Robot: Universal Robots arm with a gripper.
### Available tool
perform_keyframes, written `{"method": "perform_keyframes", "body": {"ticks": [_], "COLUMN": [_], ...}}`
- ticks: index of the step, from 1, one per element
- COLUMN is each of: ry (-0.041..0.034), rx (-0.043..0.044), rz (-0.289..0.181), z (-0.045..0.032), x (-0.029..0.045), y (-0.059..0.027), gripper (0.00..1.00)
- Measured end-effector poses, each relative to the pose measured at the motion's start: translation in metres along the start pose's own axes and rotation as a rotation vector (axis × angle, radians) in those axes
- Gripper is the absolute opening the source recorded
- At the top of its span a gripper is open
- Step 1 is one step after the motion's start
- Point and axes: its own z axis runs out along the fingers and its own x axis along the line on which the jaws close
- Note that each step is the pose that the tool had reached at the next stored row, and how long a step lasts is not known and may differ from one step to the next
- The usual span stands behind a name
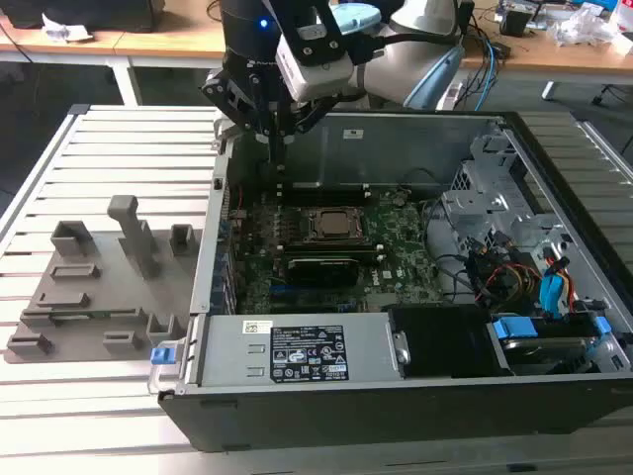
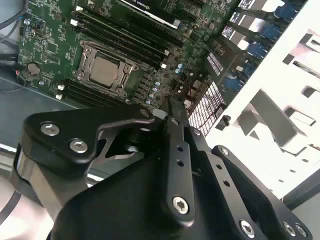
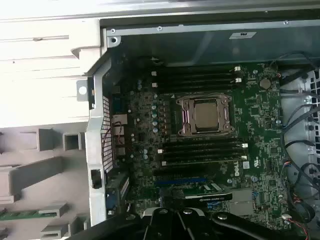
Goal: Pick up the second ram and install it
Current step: 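Reach for the second ram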
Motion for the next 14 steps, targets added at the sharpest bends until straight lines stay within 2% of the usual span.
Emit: {"method": "perform_keyframes", "body": {"ticks": [3, 7, 11, 14], "ry": [0.0, 0.0, 0.0, 0.0], "rx": [0.0, 0.0, 0.0, 0.0], "rz": [0.0, 0.0, 0.0, 0.0], "z": [-0.0004, -0.0009, -0.0011, -0.0014], "x": [0.0126, 0.0332, 0.0409, 0.052], "y": [-0.0009, -0.0025, -0.003, -0.0039], "gripper": [0.11, 0.11, 0.11, 0.11]}}
